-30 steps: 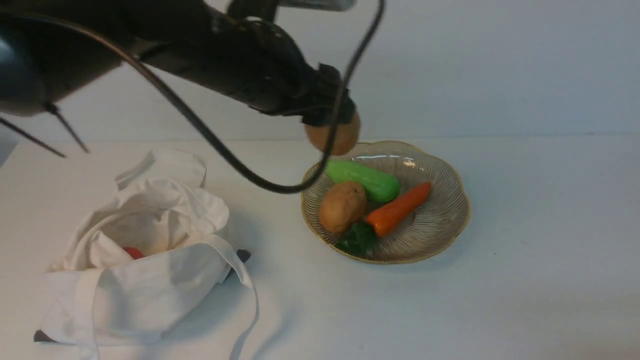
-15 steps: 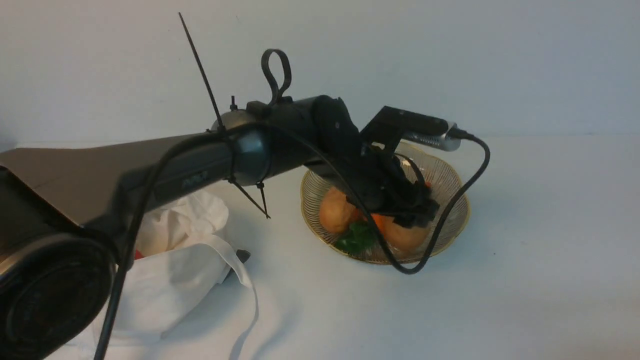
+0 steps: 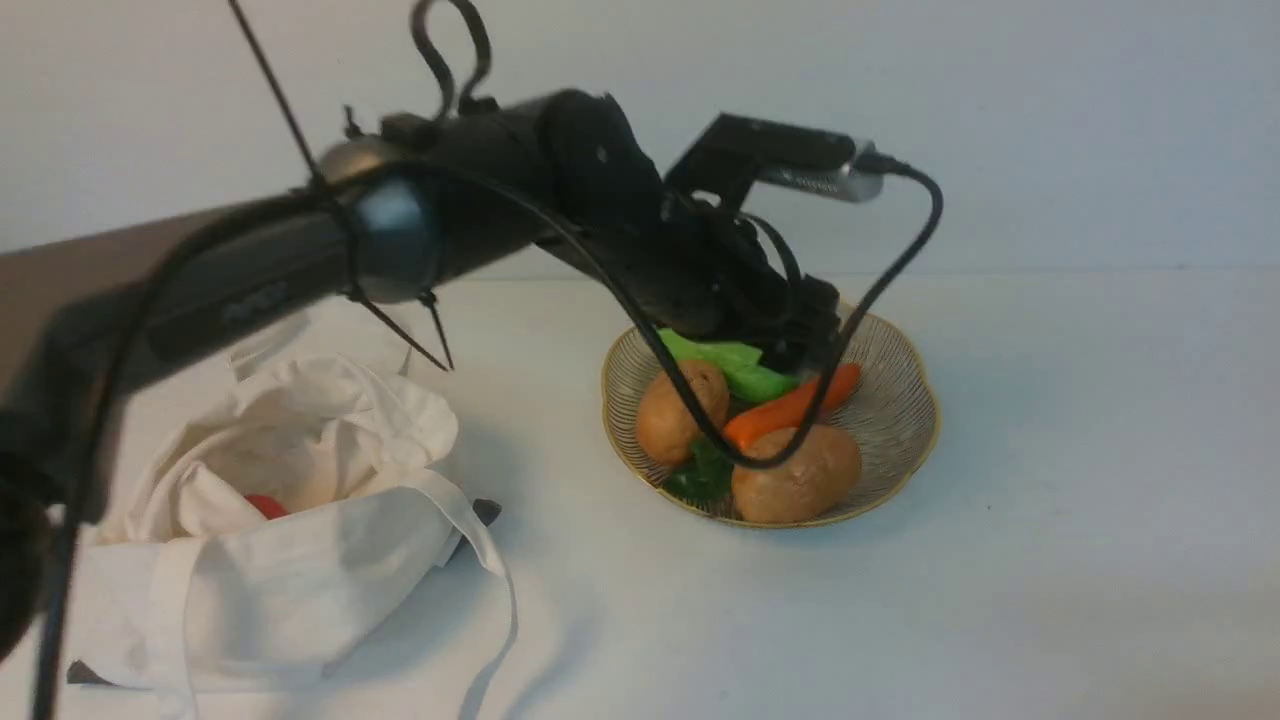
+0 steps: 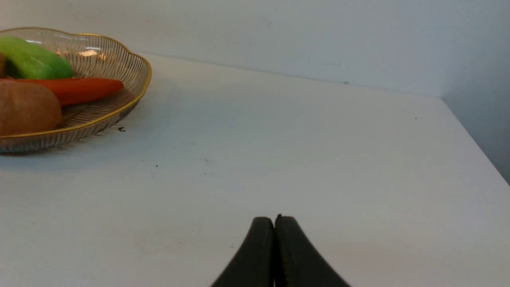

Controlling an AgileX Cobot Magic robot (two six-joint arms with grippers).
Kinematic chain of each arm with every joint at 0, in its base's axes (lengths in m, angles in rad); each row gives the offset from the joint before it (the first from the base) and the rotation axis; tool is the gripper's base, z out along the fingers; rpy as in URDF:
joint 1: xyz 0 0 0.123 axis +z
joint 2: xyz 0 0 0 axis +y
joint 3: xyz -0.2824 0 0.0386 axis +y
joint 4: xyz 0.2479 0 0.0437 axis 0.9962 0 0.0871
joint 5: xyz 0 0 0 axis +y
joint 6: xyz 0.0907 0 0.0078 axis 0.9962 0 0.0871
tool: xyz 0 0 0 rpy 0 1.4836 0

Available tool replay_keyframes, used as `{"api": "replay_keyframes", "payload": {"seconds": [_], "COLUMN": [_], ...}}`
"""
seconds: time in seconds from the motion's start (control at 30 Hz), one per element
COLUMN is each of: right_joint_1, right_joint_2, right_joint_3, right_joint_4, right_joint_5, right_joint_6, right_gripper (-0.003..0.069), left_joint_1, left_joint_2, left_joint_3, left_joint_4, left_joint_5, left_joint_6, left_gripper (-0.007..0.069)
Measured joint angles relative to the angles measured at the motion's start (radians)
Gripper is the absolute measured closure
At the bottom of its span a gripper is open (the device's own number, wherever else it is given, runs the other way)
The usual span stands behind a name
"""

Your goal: Take vegetables from cloth bag on white table place on plate.

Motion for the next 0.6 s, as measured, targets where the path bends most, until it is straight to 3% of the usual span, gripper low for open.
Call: {"api": "replay_keyframes", "payload": {"seconds": [0.03, 0.17, 0.27, 0.47, 0.6], "right_joint_1": [0.000, 0.000, 0.000, 0.000, 0.000], "right_joint_2": [0.000, 0.000, 0.000, 0.000, 0.000], "right_joint_3": [0.000, 0.000, 0.000, 0.000, 0.000], "right_joint_4": [0.000, 0.000, 0.000, 0.000, 0.000], "right_joint_5": [0.000, 0.000, 0.000, 0.000, 0.000], "right_joint_6": [0.000, 0.000, 0.000, 0.000, 0.000], "right_gripper": [0.0673, 0.0673, 0.0673, 0.0673, 0.0673], "left_joint_1": [0.005, 0.066, 0.106, 0.122, 0.122], "left_joint_2": [-0.015, -0.220, -0.379, -0.640, -0.865], "left_joint_3": [0.000, 0.000, 0.000, 0.065, 0.252], "left_joint_4": [0.009, 0.136, 0.221, 0.266, 0.276], "left_joint_5": [0.006, 0.096, 0.158, 0.184, 0.118], "left_joint_6": [-0.005, -0.082, -0.123, -0.163, -0.212], "left_gripper": [0.0069, 0.0433, 0.0592, 0.0629, 0.0629]}}
